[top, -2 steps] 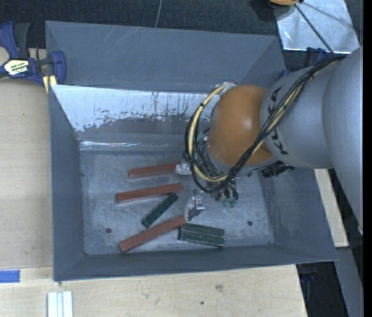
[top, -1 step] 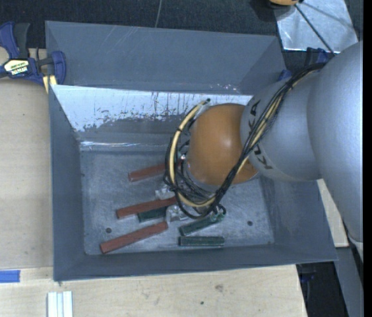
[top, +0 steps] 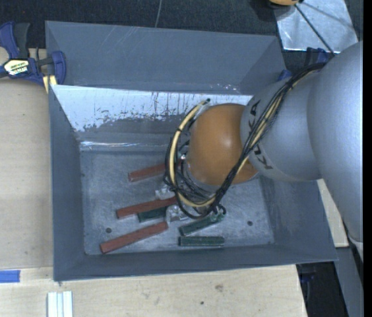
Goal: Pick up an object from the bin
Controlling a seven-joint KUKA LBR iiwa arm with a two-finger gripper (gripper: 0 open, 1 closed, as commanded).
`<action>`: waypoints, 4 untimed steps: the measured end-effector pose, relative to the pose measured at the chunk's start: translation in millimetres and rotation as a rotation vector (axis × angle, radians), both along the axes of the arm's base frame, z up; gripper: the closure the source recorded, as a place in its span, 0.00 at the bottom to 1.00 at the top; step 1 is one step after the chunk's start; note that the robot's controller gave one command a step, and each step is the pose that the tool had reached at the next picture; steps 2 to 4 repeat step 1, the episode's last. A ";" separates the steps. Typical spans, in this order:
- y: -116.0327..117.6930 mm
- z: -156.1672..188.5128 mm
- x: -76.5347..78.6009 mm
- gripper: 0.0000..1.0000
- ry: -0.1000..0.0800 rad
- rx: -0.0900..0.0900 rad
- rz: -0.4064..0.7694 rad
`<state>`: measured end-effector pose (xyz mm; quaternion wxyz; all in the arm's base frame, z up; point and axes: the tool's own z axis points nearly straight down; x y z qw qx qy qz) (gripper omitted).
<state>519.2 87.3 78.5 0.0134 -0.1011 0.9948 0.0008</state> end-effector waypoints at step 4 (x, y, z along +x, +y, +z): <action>16.9 139.2 35.3 1.00 0.023 -0.004 -0.007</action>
Offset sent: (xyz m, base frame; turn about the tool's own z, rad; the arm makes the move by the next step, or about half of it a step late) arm 0.0000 0.0000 0.0000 0.0000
